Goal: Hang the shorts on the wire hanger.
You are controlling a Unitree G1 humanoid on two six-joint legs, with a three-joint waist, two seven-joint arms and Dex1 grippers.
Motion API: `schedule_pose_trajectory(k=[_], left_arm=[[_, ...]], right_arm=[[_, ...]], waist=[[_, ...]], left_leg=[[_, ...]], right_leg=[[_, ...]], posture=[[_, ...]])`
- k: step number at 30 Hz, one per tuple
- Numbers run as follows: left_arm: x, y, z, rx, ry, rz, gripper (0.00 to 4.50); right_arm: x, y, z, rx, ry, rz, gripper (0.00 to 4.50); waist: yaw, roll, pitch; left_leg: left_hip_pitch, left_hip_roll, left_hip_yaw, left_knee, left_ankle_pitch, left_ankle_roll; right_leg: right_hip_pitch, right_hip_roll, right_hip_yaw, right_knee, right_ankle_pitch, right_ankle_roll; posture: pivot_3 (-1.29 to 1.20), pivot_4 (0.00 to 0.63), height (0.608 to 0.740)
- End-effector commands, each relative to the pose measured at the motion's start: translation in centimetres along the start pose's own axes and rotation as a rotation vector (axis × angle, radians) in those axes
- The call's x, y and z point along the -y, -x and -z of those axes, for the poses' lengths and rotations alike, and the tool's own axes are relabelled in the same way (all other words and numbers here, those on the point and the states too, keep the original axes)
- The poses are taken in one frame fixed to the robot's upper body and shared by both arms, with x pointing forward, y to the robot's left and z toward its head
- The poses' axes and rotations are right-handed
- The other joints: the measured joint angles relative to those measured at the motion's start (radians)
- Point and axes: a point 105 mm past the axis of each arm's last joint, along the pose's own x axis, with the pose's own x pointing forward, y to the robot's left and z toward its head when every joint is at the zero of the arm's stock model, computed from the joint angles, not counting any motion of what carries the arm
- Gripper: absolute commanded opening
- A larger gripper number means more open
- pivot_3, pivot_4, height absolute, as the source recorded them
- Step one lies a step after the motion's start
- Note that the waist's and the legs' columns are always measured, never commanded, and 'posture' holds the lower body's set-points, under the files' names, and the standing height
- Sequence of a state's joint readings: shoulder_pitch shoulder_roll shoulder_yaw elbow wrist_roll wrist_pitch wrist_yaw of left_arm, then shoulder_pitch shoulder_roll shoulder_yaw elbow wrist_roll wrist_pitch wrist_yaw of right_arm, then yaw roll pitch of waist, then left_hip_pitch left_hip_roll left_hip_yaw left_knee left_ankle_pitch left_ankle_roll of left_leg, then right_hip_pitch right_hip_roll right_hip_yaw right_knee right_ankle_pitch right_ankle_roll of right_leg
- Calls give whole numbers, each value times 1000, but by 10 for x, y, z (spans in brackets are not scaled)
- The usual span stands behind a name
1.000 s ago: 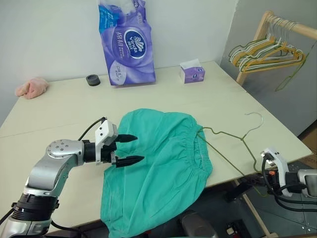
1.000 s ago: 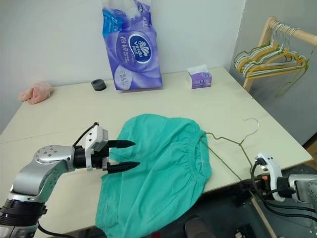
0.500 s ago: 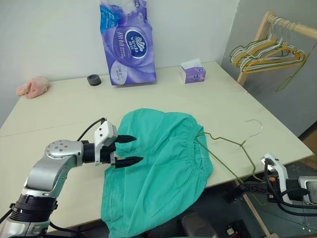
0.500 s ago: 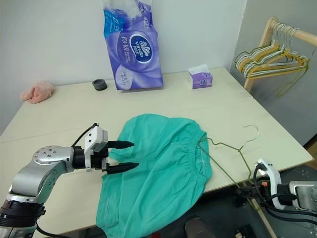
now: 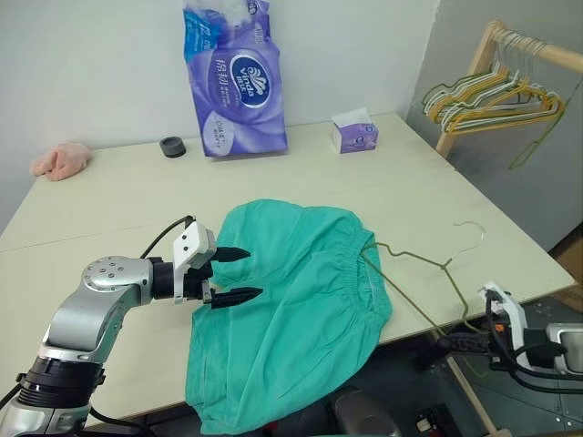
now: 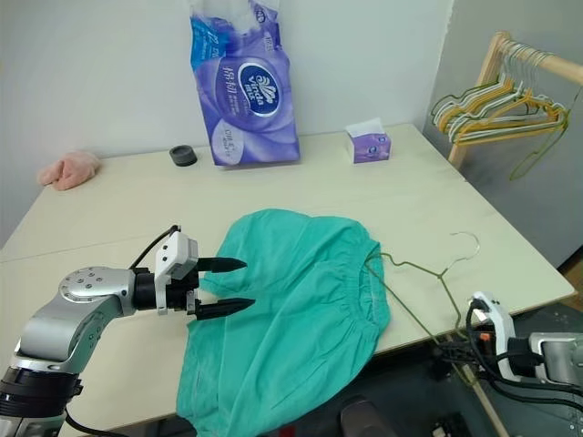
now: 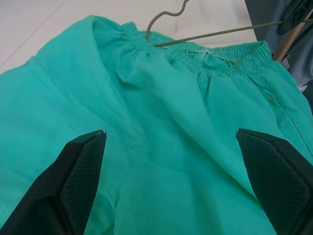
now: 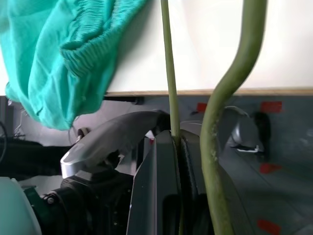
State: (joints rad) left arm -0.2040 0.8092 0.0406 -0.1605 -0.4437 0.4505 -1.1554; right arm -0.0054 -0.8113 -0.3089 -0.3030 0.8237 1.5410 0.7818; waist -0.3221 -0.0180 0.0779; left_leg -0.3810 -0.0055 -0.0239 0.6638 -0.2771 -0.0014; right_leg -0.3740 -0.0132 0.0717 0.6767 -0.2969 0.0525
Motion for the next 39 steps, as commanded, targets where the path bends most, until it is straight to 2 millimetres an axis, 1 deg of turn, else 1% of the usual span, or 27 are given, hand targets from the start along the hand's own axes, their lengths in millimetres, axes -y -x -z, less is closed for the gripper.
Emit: schedule_pose_trajectory(k=[1,9,11,13,16,20,25,28,31,34,36,39], left_arm=[[0,2,-10,12,-54,-9,4481],[1,2,-9,14,-54,-26,4481],[1,2,-9,16,-54,-28,4481],[1,2,-9,18,-53,-32,4481],[1,2,-8,20,-52,-37,4481],[1,1,-8,26,-50,-45,4481],[0,0,-8,37,-46,-61,4481],[-4,-2,-10,53,-47,-84,4481],[-11,-3,-13,79,-42,-125,4481],[-23,-2,-19,114,-23,-190,4481],[-37,3,-28,162,-7,-268,4481],[-48,8,-42,205,-33,-308,4481]], right_arm=[[-3,-6,-11,6,-6,-16,0],[-7,-29,-31,34,-59,-65,0],[-9,-38,-36,45,-71,-76,0],[-9,-47,-43,68,-87,-64,0],[-7,-56,-55,109,-113,-38,0],[-11,-60,-68,153,-116,-39,0],[-22,-56,-83,193,-66,-51,0],[-29,-56,-91,205,15,-32,0],[-40,-59,-101,237,201,11,0],[-57,-61,-113,273,405,30,0],[-66,-63,-118,291,498,26,0],[-76,-65,-124,301,632,33,0]], waist=[[0,0,0],[7,0,0],[7,0,0],[7,0,0],[10,1,-1],[16,1,-1],[17,1,-1],[16,1,-1],[17,1,-1],[16,1,-1],[14,1,-1],[13,1,-1]], left_leg=[[0,0,0,0,0,0],[0,0,0,0,0,0],[0,0,0,0,0,0],[0,0,0,0,0,0],[0,0,0,0,0,0],[-1,-1,0,0,0,0],[-1,-1,0,0,0,0],[-1,-1,0,0,0,0],[-1,-1,0,0,0,0],[-1,-1,0,1,0,0],[-1,-1,0,1,0,0],[-1,-1,-1,1,0,0]], right_leg=[[0,0,0,0,0,0],[0,-3,0,1,0,0],[0,-3,0,1,0,0],[0,-3,0,2,0,0],[-1,-3,0,2,0,0],[-1,-4,0,2,0,0],[-1,-4,0,2,0,0],[-1,-4,0,2,0,0],[-1,-4,0,2,0,0],[-1,-4,0,3,0,0],[-1,-4,0,3,0,0],[-2,-4,0,3,1,1]], posture=[[-351,45,740],[-339,39,740],[-336,38,740],[-332,38,740],[-329,38,740],[-325,37,740],[-329,37,740],[-329,36,740],[-329,36,740],[-328,31,740],[-328,31,740],[-328,31,740]])
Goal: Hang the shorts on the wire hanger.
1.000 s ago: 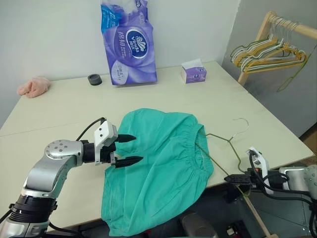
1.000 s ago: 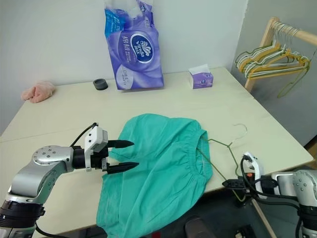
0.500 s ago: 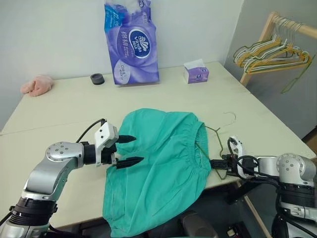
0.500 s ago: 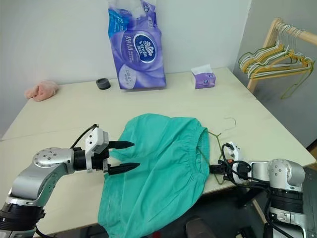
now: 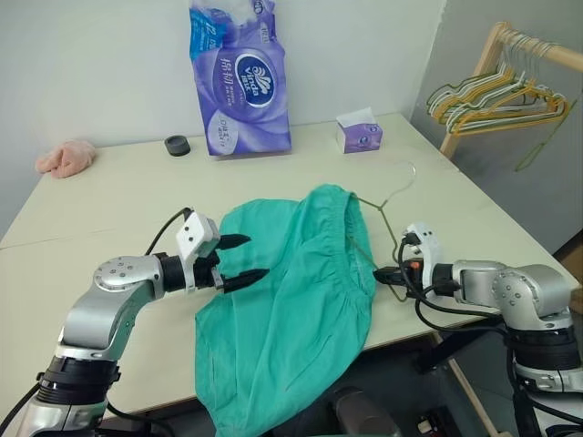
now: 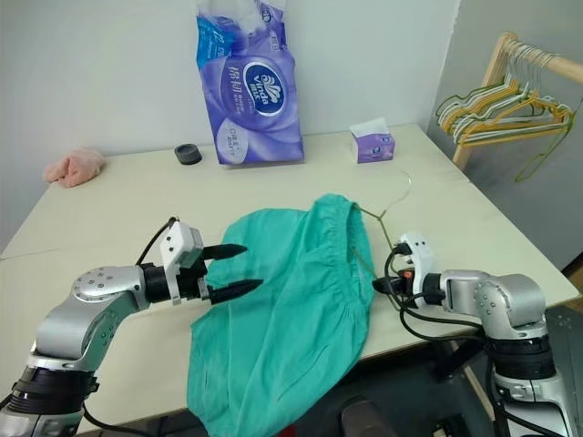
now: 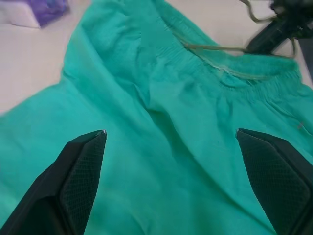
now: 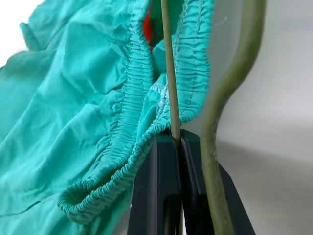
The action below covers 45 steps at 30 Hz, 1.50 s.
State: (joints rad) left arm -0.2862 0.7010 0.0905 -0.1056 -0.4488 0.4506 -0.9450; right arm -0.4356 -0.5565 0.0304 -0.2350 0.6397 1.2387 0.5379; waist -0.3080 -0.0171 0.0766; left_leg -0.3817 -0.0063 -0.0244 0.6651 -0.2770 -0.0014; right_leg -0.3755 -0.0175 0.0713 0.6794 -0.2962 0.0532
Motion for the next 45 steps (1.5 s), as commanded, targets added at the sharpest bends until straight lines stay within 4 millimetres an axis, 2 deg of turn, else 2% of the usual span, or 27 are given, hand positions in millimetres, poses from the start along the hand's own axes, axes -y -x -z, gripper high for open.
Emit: schedule_pose_trajectory(k=[1,7,13,16,21,23,25,29,36,43,45], left_arm=[[-17,6,-27,78,-61,-69,4481],[-32,7,-51,106,-170,-98,4481],[-41,7,-74,24,-380,1,4481],[-40,3,-77,-12,-449,56,4481],[-32,-3,-70,-63,-505,165,4481],[-13,-5,-58,-105,-487,300,4481],[-2,-5,-49,-143,-481,384,4481],[-7,-8,-39,-182,-517,373,4481],[-1,-15,-21,-220,-534,421,4481],[5,-21,-14,-206,-517,445,4481],[5,-22,-12,-206,-508,447,3862]], right_arm=[[-11,2,-28,78,202,-13,0],[-22,-3,-39,74,436,-23,0],[-39,-5,-40,42,683,-71,0],[-41,-6,-37,27,748,-81,0],[-44,-7,-35,16,813,-97,0],[-44,-7,-35,10,850,-95,0],[-45,-7,-35,6,885,-96,0],[-48,-7,-37,13,941,-105,0],[-63,-5,-44,51,1010,-145,0],[-73,-5,-51,84,1024,-171,0],[-75,-5,-52,89,1026,-176,0]], waist=[[0,0,0],[0,0,0],[0,0,-1],[0,0,-1],[-2,0,-1],[-3,0,-1],[-3,0,-1],[-2,0,-1],[-3,0,-1],[-9,0,-1],[-12,0,-1]], left_leg=[[0,0,0,0,0,0],[-1,-1,-1,0,0,0],[-1,-1,-2,0,0,0],[-1,-1,-2,0,0,0],[-1,-1,-2,0,0,0],[-1,-1,-2,0,0,0],[-1,-1,-2,0,0,0],[-1,-1,-2,1,0,0],[-1,-1,-2,2,0,0],[-1,-1,-3,2,0,0],[-1,-1,-3,2,0,0]], right_leg=[[0,0,0,0,0,0],[-1,-1,-1,0,3,-5],[-1,-1,-2,1,3,-5],[-1,-1,-2,1,3,-5],[-1,-2,-2,1,3,-5],[-2,-2,-2,1,3,-5],[-2,-2,-2,2,3,-5],[-2,-2,-2,2,3,-5],[-1,-2,-2,2,3,-5],[-1,-3,-2,3,3,-5],[-1,-3,-2,3,3,-5]], posture=[[-328,31,740],[-328,31,740],[-315,18,740],[-319,17,740],[-324,17,740],[-324,17,740],[-333,21,740],[-336,22,740],[-342,22,740],[-349,21,740],[-349,21,740]])
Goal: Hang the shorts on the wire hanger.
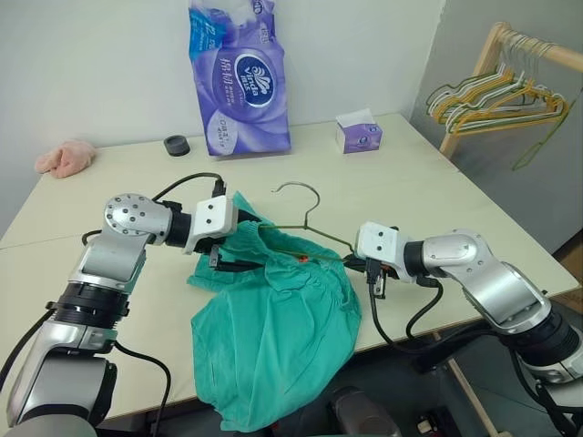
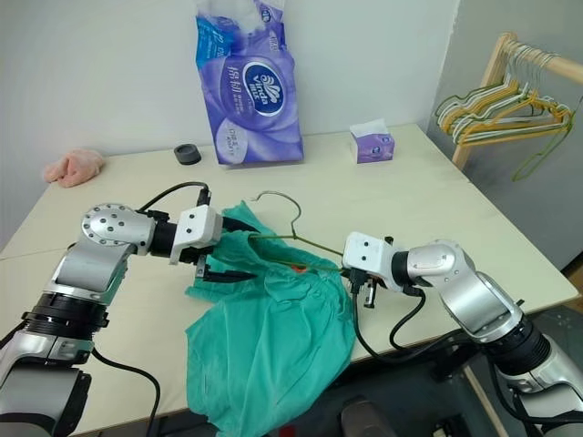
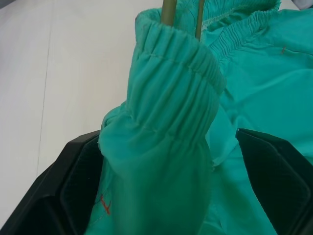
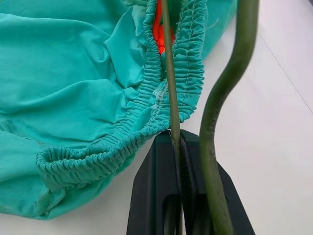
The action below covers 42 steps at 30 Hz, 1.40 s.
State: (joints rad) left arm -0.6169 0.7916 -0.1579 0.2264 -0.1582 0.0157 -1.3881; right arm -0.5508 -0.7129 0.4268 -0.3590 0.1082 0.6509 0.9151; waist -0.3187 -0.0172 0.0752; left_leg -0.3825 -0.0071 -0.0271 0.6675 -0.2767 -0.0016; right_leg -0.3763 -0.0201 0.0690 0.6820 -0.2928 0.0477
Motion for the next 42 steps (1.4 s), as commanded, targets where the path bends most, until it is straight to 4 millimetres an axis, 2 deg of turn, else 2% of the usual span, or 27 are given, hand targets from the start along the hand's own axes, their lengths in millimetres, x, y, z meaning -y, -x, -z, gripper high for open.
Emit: schedule_pose_trajectory(k=[1,9,13,19,22,28,31,33,36,39,42], left_arm=[[5,-7,-5,28,-16,24,3567],[15,-14,-3,36,-5,46,1109],[18,-14,-3,39,2,47,27],[20,-14,-3,35,7,39,27],[19,-13,-2,27,6,27,0],[17,-12,-1,19,6,12,0],[16,-12,-1,19,9,3,0],[14,-12,-1,25,18,-7,0],[12,-12,-3,43,43,-14,0],[12,-11,-4,55,71,-6,0],[13,-9,-4,61,101,14,0]], right_arm=[[2,6,-37,116,106,6,0],[-1,6,-42,145,120,-2,0],[-2,6,-45,166,129,-8,0],[-12,9,-39,150,253,-82,0],[-5,11,-32,133,246,-53,787],[3,24,-12,71,221,-51,2773],[14,42,21,-36,134,-34,3856],[11,56,43,31,-96,3,4475],[-8,61,46,153,-276,4,4475],[-31,51,37,224,-367,-17,4475],[-42,36,28,273,-424,-1,4475]], waist=[[-5,0,0],[-16,0,0],[-16,0,-1],[-14,0,-1],[-16,-1,-2],[-14,-1,-2],[-11,-1,-2],[-4,-3,-3],[-1,-3,-3],[-13,-1,-4],[-19,-1,-4]], left_leg=[[0,0,0,0,0,0],[0,0,-1,0,0,0],[0,0,-2,0,0,0],[0,0,-2,0,0,0],[0,0,-2,0,0,0],[0,0,-3,0,0,0],[0,-1,-3,2,0,0],[0,-1,-3,2,0,0],[0,-1,-6,2,0,0],[0,0,-6,2,0,0],[1,1,-6,2,0,0]], right_leg=[[0,0,0,0,0,0],[0,0,-1,0,0,0],[0,0,-1,0,0,0],[1,-1,-2,0,0,0],[1,-1,-2,0,0,0],[2,-1,-3,0,0,0],[3,-1,-3,0,0,0],[3,-2,-4,-1,0,0],[4,-1,-6,-1,0,0],[4,0,-6,1,0,0],[4,1,-6,2,0,0]], posture=[[-349,21,740],[-346,22,740],[-344,20,740],[-342,19,740],[-342,20,740],[-339,25,740],[-339,26,740],[-345,31,740],[-350,34,740],[-358,37,740],[-359,41,740]])
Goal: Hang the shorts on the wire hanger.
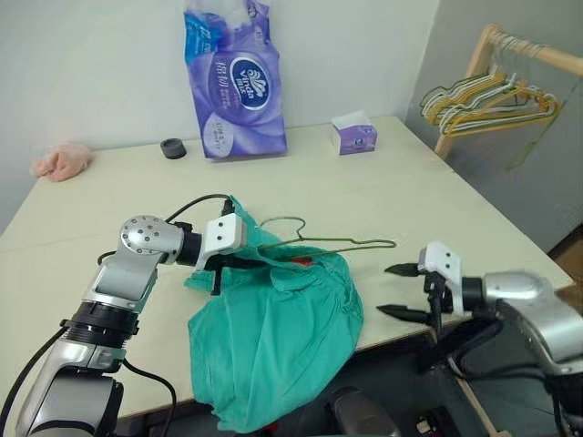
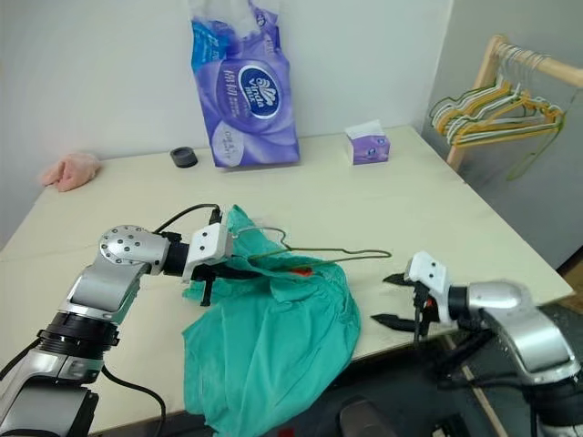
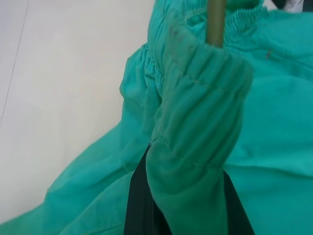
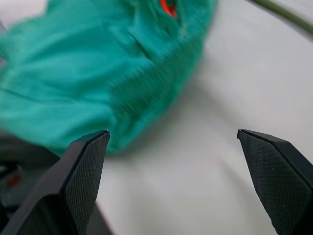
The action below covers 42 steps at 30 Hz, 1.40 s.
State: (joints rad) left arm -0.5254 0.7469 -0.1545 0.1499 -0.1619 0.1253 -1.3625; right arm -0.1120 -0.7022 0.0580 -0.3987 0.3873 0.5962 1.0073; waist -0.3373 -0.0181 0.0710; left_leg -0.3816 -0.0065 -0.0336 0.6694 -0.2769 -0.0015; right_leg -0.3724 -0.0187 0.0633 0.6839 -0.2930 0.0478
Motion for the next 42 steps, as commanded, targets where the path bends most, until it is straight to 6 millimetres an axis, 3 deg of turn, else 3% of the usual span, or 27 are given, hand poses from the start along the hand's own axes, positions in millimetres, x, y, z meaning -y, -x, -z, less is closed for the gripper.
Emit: schedule_pose_trajectory(k=[1,7,14,17,25,30,37,42], left_arm=[[-5,8,-14,37,-14,-8,0],[-6,10,-14,34,-9,-14,0],[-7,14,-13,32,-3,-29,0],[-7,15,-13,29,-2,-34,0],[-9,18,-12,26,-1,-47,0],[-9,25,-19,46,-5,-70,0],[8,42,-36,100,80,-9,0],[18,53,-33,53,101,24,0]], right_arm=[[-8,-14,-15,76,-4,35,4475],[-8,-35,3,25,-17,82,4475],[-18,-44,16,-5,5,74,4475],[-7,-49,25,-30,-14,159,4475],[2,-52,23,-9,-29,206,1730],[10,-40,13,49,-24,195,26],[38,-11,-2,100,-91,161,26],[38,7,-9,109,-192,73,26]], waist=[[0,0,0],[9,0,0],[13,0,0],[14,0,0],[17,0,0],[19,0,0],[18,1,0],[25,1,0]], left_leg=[[0,0,0,0,0,0],[-1,-1,0,1,0,0],[-1,-1,0,1,0,0],[-1,-1,0,1,0,0],[-1,-1,0,1,0,0],[-1,-1,0,1,0,0],[0,-1,0,1,0,0],[0,-1,0,1,0,0]], right_leg=[[0,0,0,0,0,0],[0,-1,0,-1,0,0],[0,-1,0,-2,0,0],[0,-1,0,-2,0,0],[0,-1,0,-1,0,0],[0,-1,0,-1,0,0],[0,-1,0,-1,0,0],[0,-1,-1,-2,0,0]], posture=[[-359,41,740],[-348,40,740],[-335,38,740],[-333,37,740],[-335,36,740],[-339,38,740],[-329,38,740],[-315,37,740]])
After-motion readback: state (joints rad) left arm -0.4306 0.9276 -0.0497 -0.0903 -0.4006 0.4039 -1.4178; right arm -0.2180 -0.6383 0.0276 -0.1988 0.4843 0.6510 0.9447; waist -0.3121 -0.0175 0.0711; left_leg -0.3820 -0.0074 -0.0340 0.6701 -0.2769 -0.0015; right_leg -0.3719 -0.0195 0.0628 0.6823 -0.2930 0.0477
